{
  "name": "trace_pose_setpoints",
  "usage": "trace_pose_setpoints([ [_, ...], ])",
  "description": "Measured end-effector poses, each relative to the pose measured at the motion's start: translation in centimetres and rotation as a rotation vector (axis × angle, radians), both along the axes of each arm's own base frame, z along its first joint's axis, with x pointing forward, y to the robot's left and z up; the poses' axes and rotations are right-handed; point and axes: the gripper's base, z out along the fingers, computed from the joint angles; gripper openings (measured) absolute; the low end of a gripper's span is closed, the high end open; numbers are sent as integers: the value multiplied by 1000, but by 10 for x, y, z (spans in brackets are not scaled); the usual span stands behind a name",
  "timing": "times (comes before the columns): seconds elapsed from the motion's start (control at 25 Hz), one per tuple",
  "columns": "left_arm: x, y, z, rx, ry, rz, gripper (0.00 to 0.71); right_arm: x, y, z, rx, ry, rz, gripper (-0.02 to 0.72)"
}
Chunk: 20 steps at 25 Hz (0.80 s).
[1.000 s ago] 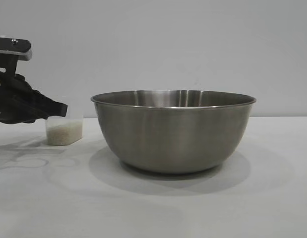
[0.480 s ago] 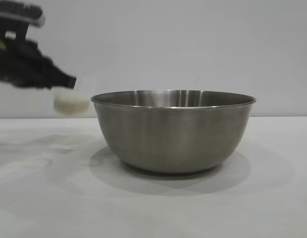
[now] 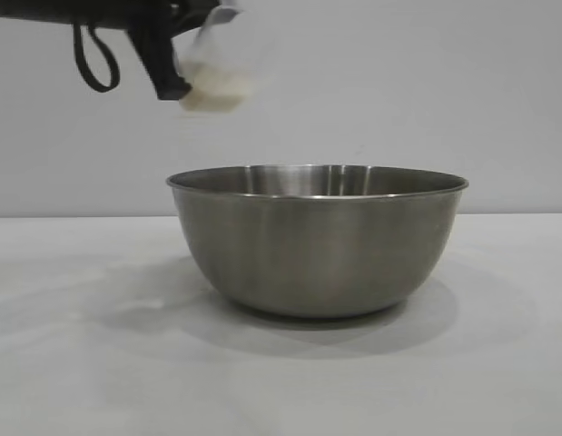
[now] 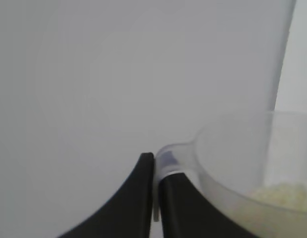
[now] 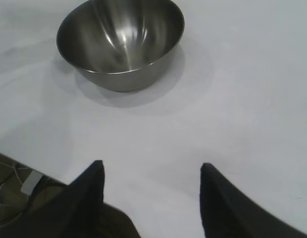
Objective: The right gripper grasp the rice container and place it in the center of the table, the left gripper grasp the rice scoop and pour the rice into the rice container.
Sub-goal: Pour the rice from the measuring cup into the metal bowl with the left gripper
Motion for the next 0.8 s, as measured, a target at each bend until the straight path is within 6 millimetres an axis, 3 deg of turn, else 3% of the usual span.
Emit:
trace_pose_setpoints([
  [0.28,-4,-1,-11,204,-89,-74,0,0,0,0,0,0,0,362],
  [0.8,-4,-1,-14,314,-215,-108,0,0,0,0,0,0,0,362],
])
